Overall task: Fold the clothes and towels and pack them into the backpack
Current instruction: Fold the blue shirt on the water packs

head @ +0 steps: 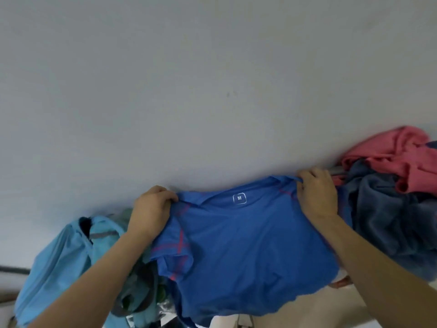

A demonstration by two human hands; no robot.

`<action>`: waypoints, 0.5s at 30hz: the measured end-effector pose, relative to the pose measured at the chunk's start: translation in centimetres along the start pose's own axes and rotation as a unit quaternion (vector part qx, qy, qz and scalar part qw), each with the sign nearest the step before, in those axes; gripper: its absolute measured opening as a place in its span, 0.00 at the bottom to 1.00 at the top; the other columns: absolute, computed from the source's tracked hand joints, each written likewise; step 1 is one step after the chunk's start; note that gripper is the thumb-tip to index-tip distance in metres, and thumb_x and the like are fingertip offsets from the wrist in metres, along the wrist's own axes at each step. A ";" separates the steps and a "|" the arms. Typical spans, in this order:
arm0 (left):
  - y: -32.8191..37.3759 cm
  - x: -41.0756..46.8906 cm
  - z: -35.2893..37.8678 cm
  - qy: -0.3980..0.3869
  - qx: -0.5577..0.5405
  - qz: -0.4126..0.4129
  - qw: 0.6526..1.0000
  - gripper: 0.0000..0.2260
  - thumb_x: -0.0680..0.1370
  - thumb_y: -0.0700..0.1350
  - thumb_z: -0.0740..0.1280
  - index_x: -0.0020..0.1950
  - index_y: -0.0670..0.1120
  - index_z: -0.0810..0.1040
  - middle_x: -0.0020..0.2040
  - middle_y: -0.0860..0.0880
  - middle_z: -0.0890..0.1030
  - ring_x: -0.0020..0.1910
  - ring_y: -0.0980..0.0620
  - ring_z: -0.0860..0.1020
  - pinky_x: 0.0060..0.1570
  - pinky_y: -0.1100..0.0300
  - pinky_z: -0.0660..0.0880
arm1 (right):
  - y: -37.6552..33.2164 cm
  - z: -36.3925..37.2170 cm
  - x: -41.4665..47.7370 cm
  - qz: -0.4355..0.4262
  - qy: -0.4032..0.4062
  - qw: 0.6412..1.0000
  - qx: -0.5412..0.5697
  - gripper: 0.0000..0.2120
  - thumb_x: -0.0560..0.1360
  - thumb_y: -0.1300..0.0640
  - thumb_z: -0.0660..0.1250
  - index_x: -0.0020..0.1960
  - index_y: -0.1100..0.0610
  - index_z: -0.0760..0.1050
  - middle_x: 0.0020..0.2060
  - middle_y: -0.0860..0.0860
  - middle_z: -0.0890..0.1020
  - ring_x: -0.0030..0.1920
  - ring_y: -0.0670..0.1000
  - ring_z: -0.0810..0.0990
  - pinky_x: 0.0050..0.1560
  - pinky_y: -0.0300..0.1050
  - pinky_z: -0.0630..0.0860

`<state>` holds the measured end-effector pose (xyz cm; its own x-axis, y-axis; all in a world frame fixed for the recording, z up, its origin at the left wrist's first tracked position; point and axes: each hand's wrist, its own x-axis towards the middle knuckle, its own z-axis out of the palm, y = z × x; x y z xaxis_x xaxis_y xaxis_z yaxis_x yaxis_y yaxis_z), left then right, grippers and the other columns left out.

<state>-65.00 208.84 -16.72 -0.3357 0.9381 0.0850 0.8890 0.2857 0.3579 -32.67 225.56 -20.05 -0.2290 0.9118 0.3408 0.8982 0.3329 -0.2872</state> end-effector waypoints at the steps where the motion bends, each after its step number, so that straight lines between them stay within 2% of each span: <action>1: 0.0 0.2 0.4 0.004 -0.003 -0.006 1.000 0.13 0.70 0.40 0.60 0.43 0.45 0.85 0.46 0.44 0.83 0.42 0.41 0.81 0.47 0.53 0.75 | 0.6 0.3 0.2 -0.014 0.006 1.000 -0.007 0.04 0.66 0.71 0.70 0.39 0.66 0.78 0.37 0.61 0.76 0.41 0.63 0.74 0.37 0.54 0.76; 4: 0.3 1.1 1.6 0.017 -0.044 -0.043 0.998 0.11 0.72 0.34 0.63 0.43 0.44 0.85 0.47 0.45 0.83 0.46 0.43 0.81 0.51 0.57 0.73 | 1.7 0.5 0.9 -0.037 -0.013 0.998 -0.041 0.06 0.62 0.72 0.72 0.37 0.66 0.77 0.34 0.61 0.78 0.38 0.63 0.75 0.32 0.52 0.75; 6: 0.5 1.4 2.3 0.016 -0.068 -0.072 0.995 0.12 0.73 0.31 0.64 0.44 0.44 0.85 0.49 0.45 0.84 0.48 0.44 0.80 0.54 0.58 0.72 | 1.6 0.0 1.2 -0.033 -0.047 0.996 -0.067 0.07 0.62 0.71 0.72 0.37 0.64 0.77 0.33 0.61 0.79 0.37 0.63 0.75 0.34 0.54 0.75; 8: 0.5 1.2 3.2 0.005 -0.071 -0.093 0.993 0.12 0.74 0.32 0.64 0.45 0.44 0.84 0.49 0.46 0.84 0.50 0.44 0.80 0.54 0.59 0.72 | 0.4 -1.1 1.1 -0.012 -0.054 0.996 -0.063 0.09 0.65 0.67 0.71 0.45 0.64 0.79 0.37 0.62 0.81 0.40 0.64 0.75 0.39 0.55 0.75; 10: 0.5 1.0 3.7 0.001 -0.090 -0.122 0.988 0.11 0.75 0.33 0.64 0.46 0.44 0.84 0.49 0.47 0.84 0.50 0.44 0.80 0.52 0.61 0.71 | -2.7 -2.1 -0.1 -0.040 -0.069 0.997 -0.010 0.17 0.70 0.62 0.70 0.58 0.62 0.77 0.45 0.62 0.81 0.46 0.64 0.76 0.44 0.55 0.75; 11: 0.6 1.0 3.5 0.006 -0.116 -0.136 0.984 0.10 0.76 0.34 0.64 0.47 0.45 0.83 0.49 0.48 0.84 0.49 0.45 0.80 0.50 0.63 0.70 | -5.0 -2.5 -1.4 -0.076 -0.106 0.990 0.046 0.20 0.73 0.58 0.68 0.64 0.60 0.73 0.50 0.60 0.80 0.50 0.63 0.76 0.47 0.54 0.75; 13: 1.1 0.5 2.2 0.014 -0.188 -0.147 0.971 0.10 0.76 0.39 0.67 0.55 0.50 0.79 0.49 0.52 0.82 0.46 0.47 0.81 0.46 0.64 0.70 | -9.9 -3.0 -4.6 -0.154 -0.255 0.945 0.134 0.27 0.78 0.46 0.62 0.74 0.51 0.62 0.64 0.55 0.74 0.62 0.58 0.71 0.60 0.52 0.72; 15: 1.3 -1.3 0.1 -0.031 -0.259 -0.130 0.956 0.19 0.75 0.46 0.70 0.62 0.56 0.68 0.56 0.56 0.76 0.46 0.53 0.80 0.46 0.61 0.74 | -13.4 -2.0 -7.1 -0.210 -0.389 0.894 0.072 0.31 0.78 0.37 0.52 0.77 0.42 0.45 0.75 0.52 0.59 0.73 0.58 0.57 0.70 0.53 0.61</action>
<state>-63.38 207.97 -16.42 -0.4904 0.8632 -0.1199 0.4982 0.3906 0.7741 -42.28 214.11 -16.83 -0.7763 0.5726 -0.2636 0.6274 0.6617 -0.4105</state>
